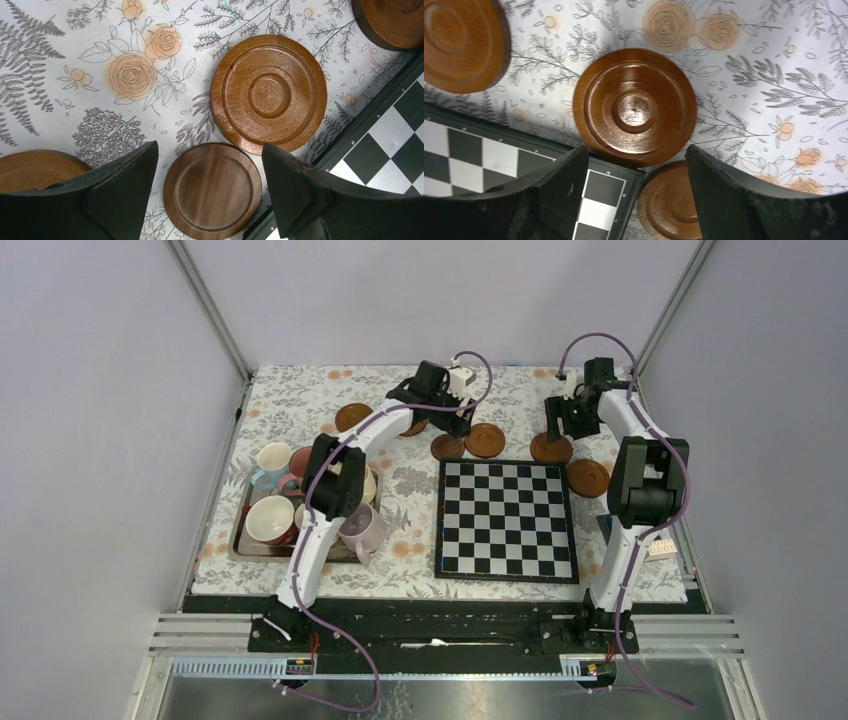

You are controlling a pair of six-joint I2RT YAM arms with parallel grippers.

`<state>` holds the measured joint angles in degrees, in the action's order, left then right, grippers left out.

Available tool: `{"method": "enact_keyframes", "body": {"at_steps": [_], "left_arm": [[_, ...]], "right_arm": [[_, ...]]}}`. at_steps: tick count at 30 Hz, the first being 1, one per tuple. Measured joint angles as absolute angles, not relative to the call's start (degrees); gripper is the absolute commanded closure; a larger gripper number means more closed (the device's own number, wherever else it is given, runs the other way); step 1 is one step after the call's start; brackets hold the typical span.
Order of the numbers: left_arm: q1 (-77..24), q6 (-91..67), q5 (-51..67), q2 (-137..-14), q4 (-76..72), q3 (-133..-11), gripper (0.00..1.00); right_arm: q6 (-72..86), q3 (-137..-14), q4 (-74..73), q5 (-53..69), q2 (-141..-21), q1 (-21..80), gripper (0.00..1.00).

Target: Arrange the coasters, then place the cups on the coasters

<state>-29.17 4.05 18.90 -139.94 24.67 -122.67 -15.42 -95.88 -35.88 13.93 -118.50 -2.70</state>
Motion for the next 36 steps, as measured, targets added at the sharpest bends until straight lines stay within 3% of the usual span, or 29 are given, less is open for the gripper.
{"method": "enact_keyframes", "body": {"at_steps": [19, 36], "left_arm": [[-31.77, 3.95, 14.26, -147.52, 22.2, -127.87, 0.22], [-33.65, 8.1, 3.38, -149.97, 18.52, -131.28, 0.34]], "right_arm": [[-17.19, -94.83, -32.64, 6.92, -122.67, -3.38, 0.33], [-16.21, -100.33, -32.21, 6.5, -128.42, -2.72, 0.47]]}}
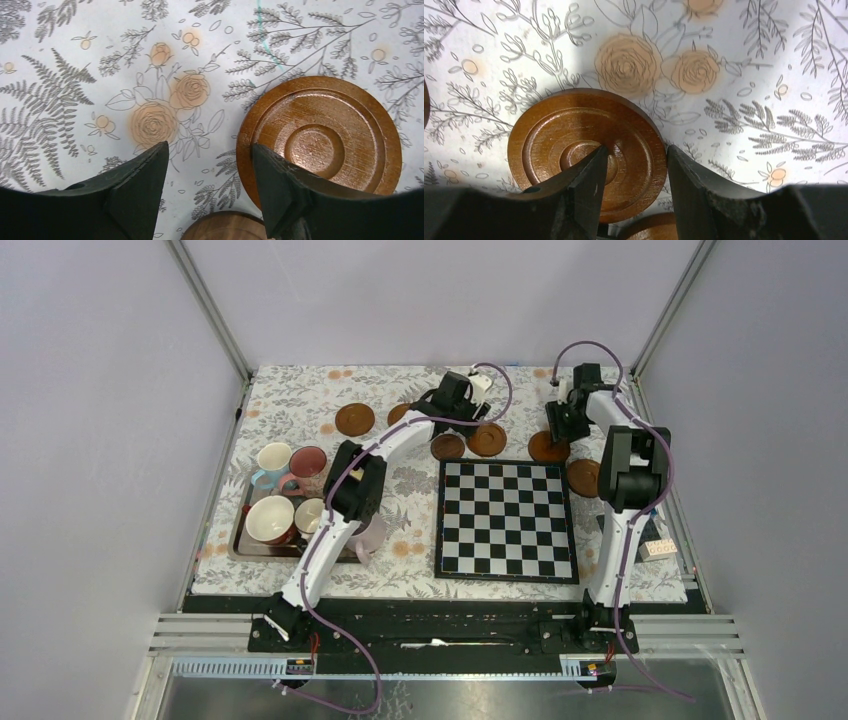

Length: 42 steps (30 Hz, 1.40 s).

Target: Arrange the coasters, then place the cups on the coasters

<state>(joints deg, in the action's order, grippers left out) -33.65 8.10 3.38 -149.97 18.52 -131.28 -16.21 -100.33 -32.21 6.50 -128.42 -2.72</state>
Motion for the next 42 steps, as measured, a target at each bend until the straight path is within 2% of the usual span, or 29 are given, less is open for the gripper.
{"method": "enact_keyframes", "body": {"at_steps": [13, 27, 42], "left_arm": [[-31.64, 9.21, -3.31, -149.97, 17.91, -131.28, 0.36], [-28.29, 9.47, -5.91, -148.62, 16.19, -128.44, 0.37], [-27.31, 9.67, -6.98, -147.35, 17.08, -126.89, 0.37]], "right_arm": [[-13.21, -111.68, -32.03, 6.35, -135.59, 2.0, 0.49], [-9.08, -133.75, -37.1, 6.04, -148.33, 6.35, 0.5], [-7.66, -135.15, -36.97, 6.13, -149.25, 8.36, 0.51]]}}
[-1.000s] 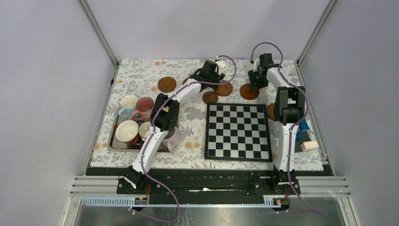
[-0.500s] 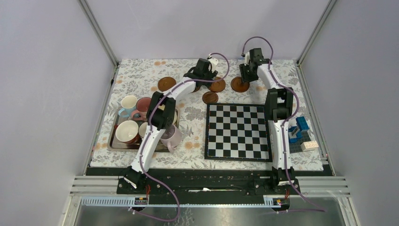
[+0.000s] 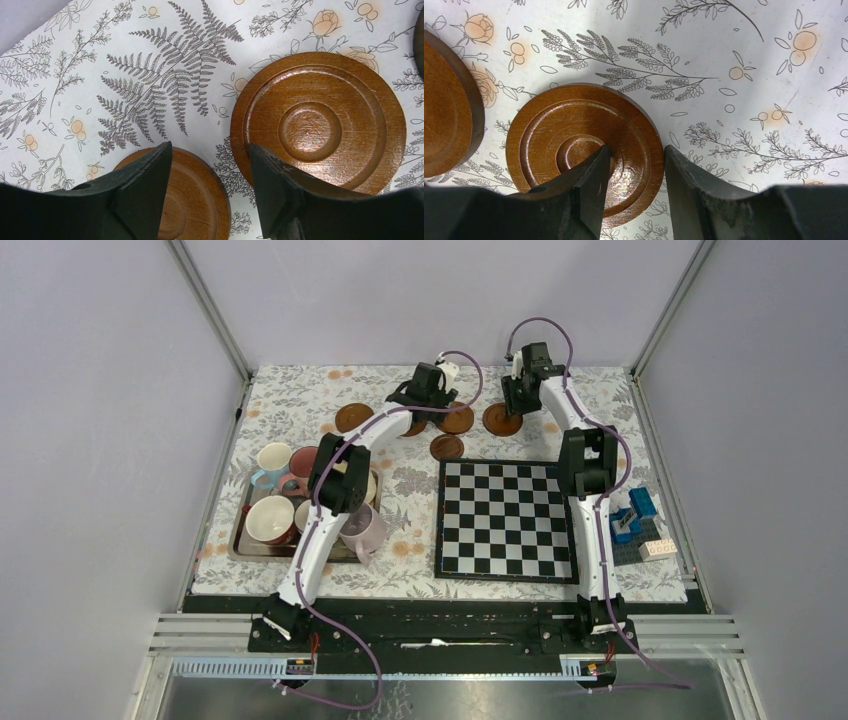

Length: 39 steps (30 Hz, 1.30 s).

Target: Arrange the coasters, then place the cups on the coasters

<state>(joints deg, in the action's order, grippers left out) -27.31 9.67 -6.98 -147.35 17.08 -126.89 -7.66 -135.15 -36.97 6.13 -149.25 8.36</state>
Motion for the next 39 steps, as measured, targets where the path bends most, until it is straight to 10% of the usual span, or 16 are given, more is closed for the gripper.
{"method": "enact_keyframes", "body": {"at_steps": [18, 39], "left_arm": [[-26.63, 7.88, -4.71, -145.82, 21.67, -126.87, 0.16], [-21.19, 2.07, 2.22, -115.85, 25.93, -108.31, 0.1]], "right_arm": [[-7.42, -135.26, -37.52, 4.99, -149.08, 8.91, 0.29], [-4.8, -120.18, -36.53, 13.17, -133.34, 18.26, 0.35]]}}
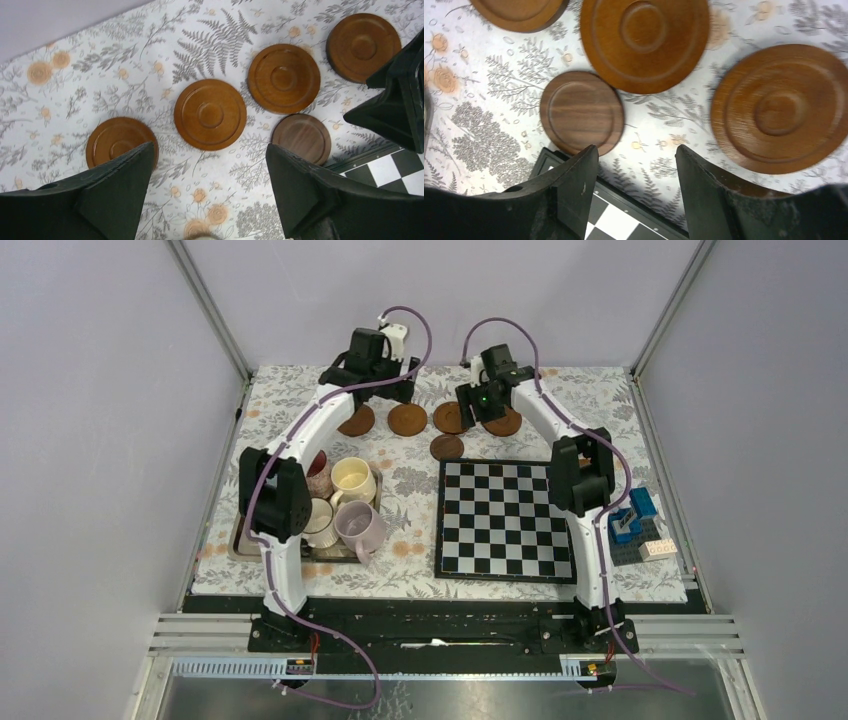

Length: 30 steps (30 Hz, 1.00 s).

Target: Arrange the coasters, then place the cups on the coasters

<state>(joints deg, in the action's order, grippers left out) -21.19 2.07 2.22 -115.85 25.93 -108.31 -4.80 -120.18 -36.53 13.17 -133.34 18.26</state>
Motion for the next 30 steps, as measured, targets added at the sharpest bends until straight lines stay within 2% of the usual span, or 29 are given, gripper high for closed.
{"method": "enact_keyframes", "body": {"at_steps": [8, 17, 30], "left_arm": [[-17.78, 0.27, 4.36, -112.25, 26.94, -102.45, 0.09], [-16.53, -0.56, 6.79, -111.9, 27.33, -101.43, 0.09], [-16.38, -1.39, 8.69, -111.68, 27.35, -100.6, 0.09]], "right_arm": [[-4.84, -119.22, -36.49, 13.04, -134.15, 22.0, 0.36], [-4.99, -117.36, -35.44, 12.49, -136.11, 23.73, 0.38], [-6.63, -115.52, -33.93, 6.81, -137.64, 24.49, 0.51]]}}
